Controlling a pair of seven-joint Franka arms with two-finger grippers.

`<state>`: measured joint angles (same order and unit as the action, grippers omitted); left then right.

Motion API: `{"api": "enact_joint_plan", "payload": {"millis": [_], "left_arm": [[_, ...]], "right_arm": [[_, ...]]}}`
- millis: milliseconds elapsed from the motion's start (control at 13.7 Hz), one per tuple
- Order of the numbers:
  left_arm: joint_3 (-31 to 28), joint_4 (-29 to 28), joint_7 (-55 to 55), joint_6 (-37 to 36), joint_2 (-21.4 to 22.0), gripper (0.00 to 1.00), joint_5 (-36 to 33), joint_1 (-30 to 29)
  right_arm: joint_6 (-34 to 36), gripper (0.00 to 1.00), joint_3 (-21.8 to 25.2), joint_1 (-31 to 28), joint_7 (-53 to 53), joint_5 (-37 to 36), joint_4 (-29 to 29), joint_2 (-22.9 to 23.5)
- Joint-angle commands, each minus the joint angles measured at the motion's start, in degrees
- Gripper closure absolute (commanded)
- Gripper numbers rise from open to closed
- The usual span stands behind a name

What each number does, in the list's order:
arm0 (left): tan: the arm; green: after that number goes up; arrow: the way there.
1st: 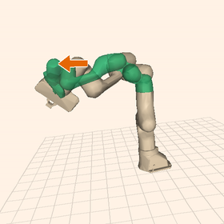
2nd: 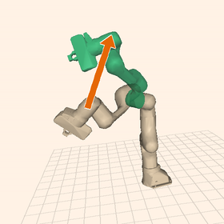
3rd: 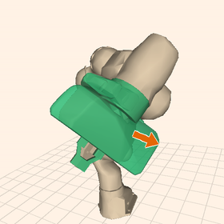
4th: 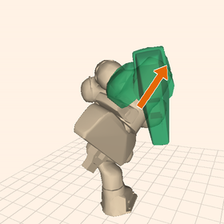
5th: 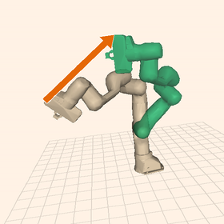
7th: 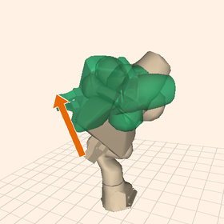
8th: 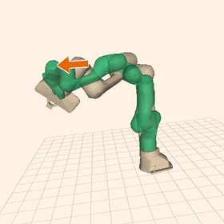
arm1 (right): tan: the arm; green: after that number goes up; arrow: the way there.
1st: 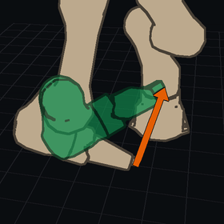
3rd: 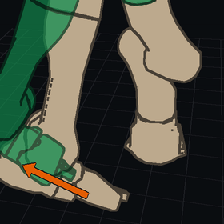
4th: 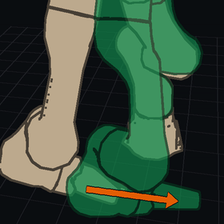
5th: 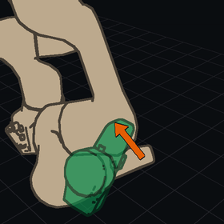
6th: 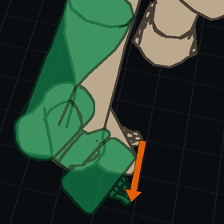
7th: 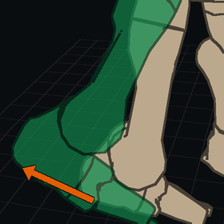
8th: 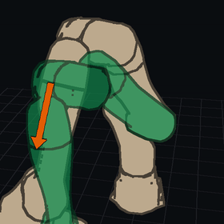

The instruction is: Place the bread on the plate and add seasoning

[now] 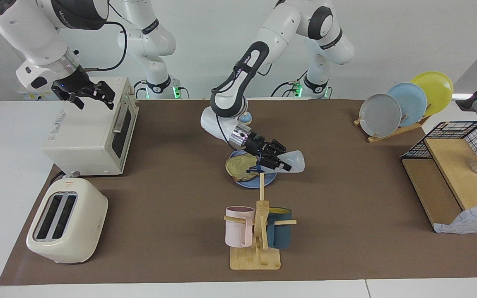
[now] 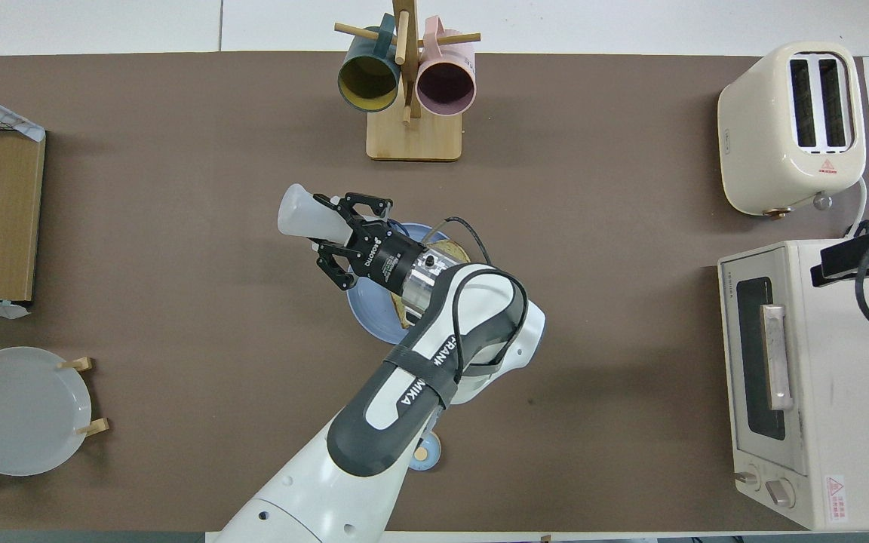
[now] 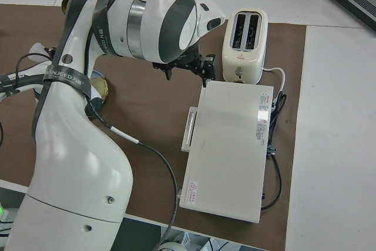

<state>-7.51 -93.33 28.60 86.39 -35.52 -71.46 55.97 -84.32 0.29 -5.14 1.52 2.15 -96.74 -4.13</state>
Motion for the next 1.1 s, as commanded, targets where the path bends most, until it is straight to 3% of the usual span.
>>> {"api": "enact_joint_plan", "payload": {"millis": [0,365,877,1023], "left_arm": [[0.1,0.3,0.2,0.4,-0.4,1.00,-1.3,-0.1],[0.1,0.8,0.3,-2.7,-0.3,1.00,3.3,7.0],[0.0,-2.7,0.1,-0.4,-0.3,1.00,-0.2,-1.5],[0.1,-2.6,0.1,-0.4,-0.3,1.00,-0.3,-1.4]], "right_arm": [[-0.2,0.00,-0.2,0.0,1.4,-0.3,-0.5,-1.0],[-0.4,0.00,-0.2,0.0,1.4,-0.3,0.1,-0.7],[-0.5,0.00,-0.4,0.1,1.5,-0.4,0.2,-0.7],[-0.4,0.00,-0.4,0.0,1.6,-0.4,0.2,-0.7]]}}
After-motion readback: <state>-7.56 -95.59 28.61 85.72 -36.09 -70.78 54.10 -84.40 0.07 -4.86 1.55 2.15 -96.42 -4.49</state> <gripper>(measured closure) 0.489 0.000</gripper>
